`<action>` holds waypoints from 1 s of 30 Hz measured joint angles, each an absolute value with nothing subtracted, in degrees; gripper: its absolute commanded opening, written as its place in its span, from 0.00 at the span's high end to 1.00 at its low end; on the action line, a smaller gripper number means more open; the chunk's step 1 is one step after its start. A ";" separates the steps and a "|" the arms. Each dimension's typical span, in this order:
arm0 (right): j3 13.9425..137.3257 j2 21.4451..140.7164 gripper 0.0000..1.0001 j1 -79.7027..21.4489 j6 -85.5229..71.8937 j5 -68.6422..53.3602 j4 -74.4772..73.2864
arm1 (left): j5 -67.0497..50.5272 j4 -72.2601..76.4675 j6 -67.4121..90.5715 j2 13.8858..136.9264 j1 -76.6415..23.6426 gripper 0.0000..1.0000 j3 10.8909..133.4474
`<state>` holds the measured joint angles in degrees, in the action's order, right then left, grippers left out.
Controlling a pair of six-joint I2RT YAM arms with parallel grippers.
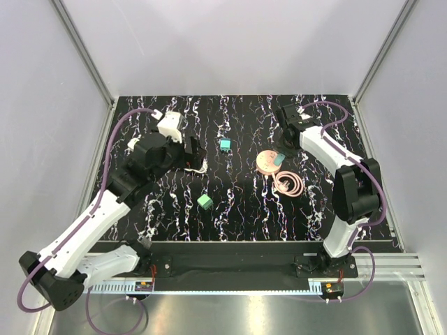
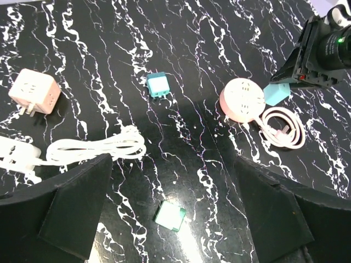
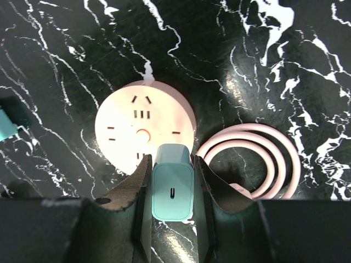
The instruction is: Insert the plug
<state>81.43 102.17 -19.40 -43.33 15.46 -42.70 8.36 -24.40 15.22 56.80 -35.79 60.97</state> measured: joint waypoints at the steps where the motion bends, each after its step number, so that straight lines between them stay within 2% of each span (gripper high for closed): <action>1: 81.43 102.24 1.00 -19.40 -43.33 15.73 -42.85 | 8.16 -24.29 15.25 57.14 -35.79 0.01 60.97; 30: 80.60 105.49 1.00 -19.88 -41.17 18.52 -37.91 | 7.31 -24.38 15.22 59.75 -35.79 0.01 60.97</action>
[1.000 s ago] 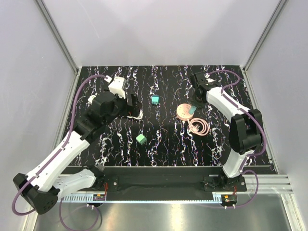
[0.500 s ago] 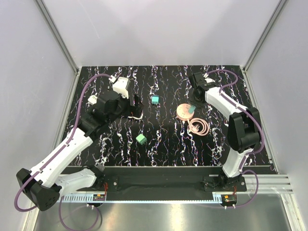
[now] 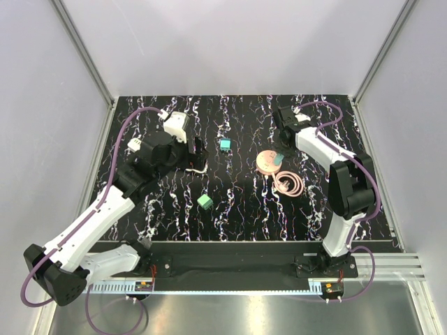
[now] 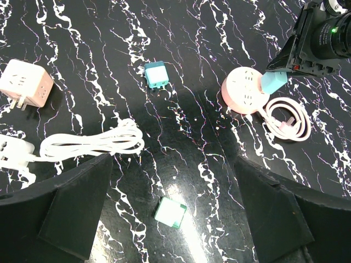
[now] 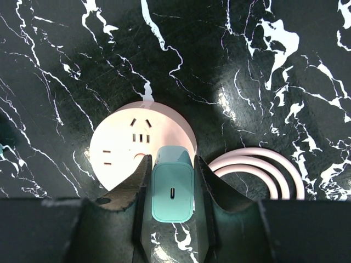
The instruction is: Insert the plug
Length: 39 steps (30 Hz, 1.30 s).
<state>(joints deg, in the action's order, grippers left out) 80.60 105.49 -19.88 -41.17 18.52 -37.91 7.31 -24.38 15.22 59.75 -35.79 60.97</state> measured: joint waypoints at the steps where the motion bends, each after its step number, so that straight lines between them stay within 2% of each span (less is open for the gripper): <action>1: 80.55 105.49 1.00 -19.88 -41.06 18.72 -37.80 | 7.31 -24.40 15.22 59.75 -35.79 0.01 60.97; 18: 79.31 105.51 1.00 -20.14 -40.91 19.33 -37.10 | 7.33 -24.40 15.07 59.75 -35.73 0.01 60.97; 39: 73.28 103.57 1.00 -23.99 -46.44 27.55 -29.95 | 7.38 -24.40 15.05 59.75 -35.73 0.01 60.97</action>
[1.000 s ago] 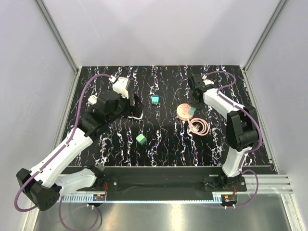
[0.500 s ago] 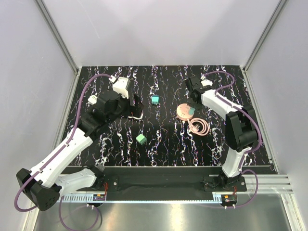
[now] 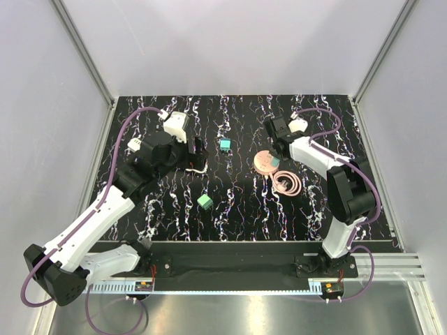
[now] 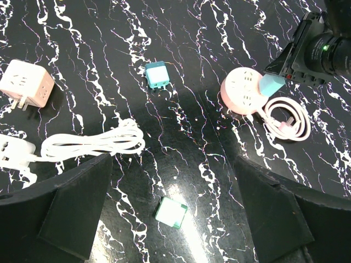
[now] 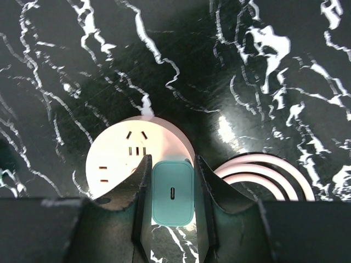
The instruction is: Insert the plug
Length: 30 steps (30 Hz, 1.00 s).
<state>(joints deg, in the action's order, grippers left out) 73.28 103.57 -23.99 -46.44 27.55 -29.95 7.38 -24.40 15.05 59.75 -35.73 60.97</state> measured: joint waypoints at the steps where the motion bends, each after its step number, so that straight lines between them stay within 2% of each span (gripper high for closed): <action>1: 72.97 103.42 1.00 -24.40 -46.57 27.55 -29.39 | 7.38 -24.40 15.05 59.72 -35.73 0.01 60.97; 10: 72.27 103.13 1.00 -29.63 -46.92 28.14 -27.70 | 8.08 -24.40 15.05 59.64 -35.62 0.01 60.97; 30: 74.72 107.07 1.00 -38.61 -52.18 43.00 -33.28 | 21.58 -24.58 16.19 53.47 -32.49 0.01 60.34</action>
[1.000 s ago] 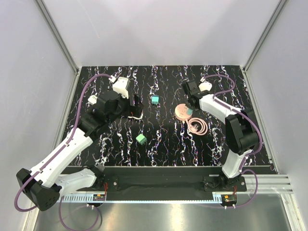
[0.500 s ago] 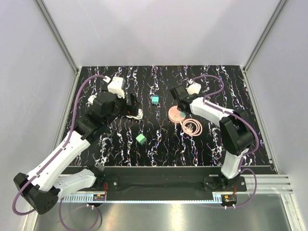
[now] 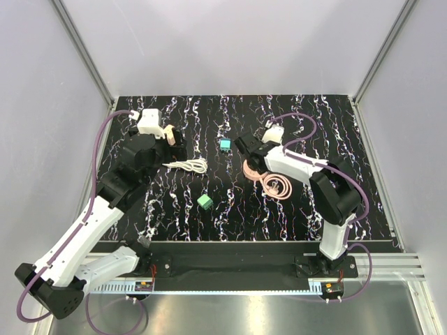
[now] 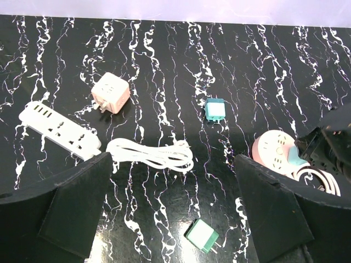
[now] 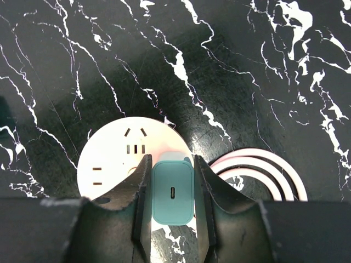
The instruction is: Insert the plug
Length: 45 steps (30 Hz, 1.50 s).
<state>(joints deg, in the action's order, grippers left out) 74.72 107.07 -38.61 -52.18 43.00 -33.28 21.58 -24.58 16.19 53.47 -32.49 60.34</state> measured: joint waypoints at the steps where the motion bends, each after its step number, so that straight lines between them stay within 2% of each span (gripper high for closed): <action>1: 74.56 107.09 1.00 -38.92 -52.75 43.66 -33.28 | 21.69 -24.60 16.23 53.47 -32.45 0.01 60.34; 26: 71.66 107.39 0.99 -39.13 -54.22 45.06 -29.80 | 21.89 -24.64 16.40 53.47 -32.27 0.01 60.34; 36: 70.35 103.61 0.99 -33.08 -52.64 37.01 -29.47 | 21.67 -24.64 16.43 53.60 -32.27 0.01 60.34; 45: 69.71 102.69 0.98 -26.55 -48.73 38.09 -31.44 | 21.58 -24.64 16.43 53.95 -32.27 0.01 60.34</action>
<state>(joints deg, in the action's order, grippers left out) 69.71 102.69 -26.55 -48.73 38.09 -31.44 21.58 -24.64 16.43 53.95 -32.27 60.34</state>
